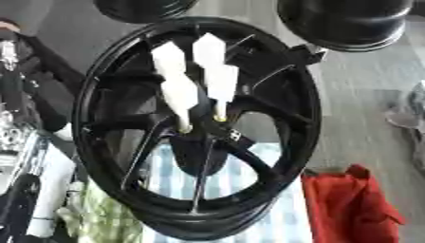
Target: Pull the pin out of the wheel hub.
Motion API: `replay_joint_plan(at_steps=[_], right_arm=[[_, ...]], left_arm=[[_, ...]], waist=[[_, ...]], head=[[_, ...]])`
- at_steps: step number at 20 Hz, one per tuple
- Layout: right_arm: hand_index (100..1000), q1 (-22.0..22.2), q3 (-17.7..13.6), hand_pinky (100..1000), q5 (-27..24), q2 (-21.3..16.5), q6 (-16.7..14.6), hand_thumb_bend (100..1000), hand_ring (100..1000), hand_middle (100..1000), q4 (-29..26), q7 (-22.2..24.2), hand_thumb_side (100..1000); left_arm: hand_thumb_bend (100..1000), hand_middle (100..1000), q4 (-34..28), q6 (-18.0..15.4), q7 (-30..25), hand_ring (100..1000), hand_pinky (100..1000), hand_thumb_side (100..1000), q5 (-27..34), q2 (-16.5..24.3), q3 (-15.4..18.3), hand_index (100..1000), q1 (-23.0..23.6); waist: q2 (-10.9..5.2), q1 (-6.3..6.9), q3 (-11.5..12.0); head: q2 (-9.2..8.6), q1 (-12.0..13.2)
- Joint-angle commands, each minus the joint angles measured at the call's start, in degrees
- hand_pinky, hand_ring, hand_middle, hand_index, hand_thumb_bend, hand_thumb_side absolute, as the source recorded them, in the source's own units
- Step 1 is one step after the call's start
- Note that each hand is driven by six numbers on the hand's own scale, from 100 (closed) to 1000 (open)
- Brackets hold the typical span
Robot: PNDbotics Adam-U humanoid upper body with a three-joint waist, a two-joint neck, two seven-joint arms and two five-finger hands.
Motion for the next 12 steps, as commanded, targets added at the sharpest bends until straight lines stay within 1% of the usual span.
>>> replay_joint_plan(at_steps=[1,6,9,12], right_arm=[[801,-0.5,-0.11,926,0.33,-1.51,0.1,268,830,822,-0.61,0.03,379],[802,-1.2,0.1,925,0.65,-1.71,0.2,263,832,822,-1.21,0.52,377],[802,-1.87,0.35,924,0.82,-1.92,0.6,262,832,823,-1.97,1.3,373],[805,-3.22,1.22,923,0.51,-3.43,0.92,257,835,824,-3.17,2.32,360]], left_arm=[[348,734,-0.75,0.0,-0.19,801,655,726,0.12,0.96,-0.07,770,-0.75],[346,735,-0.86,-0.02,-0.27,802,655,724,-0.22,1.0,-0.09,770,-0.97],[347,735,-0.91,-0.03,-0.18,802,656,725,-0.21,1.03,0.02,770,-0.91],[346,735,-0.78,0.06,-0.24,803,655,727,-0.23,1.3,-0.06,769,-0.61]], waist=[[-0.99,0.03,0.04],[-0.88,-0.19,0.18],[-0.96,-0.32,0.17],[-1.2,-0.53,-0.09]], head=[[-0.64,0.2],[-0.94,0.57],[-0.83,0.79],[-0.64,0.77]])
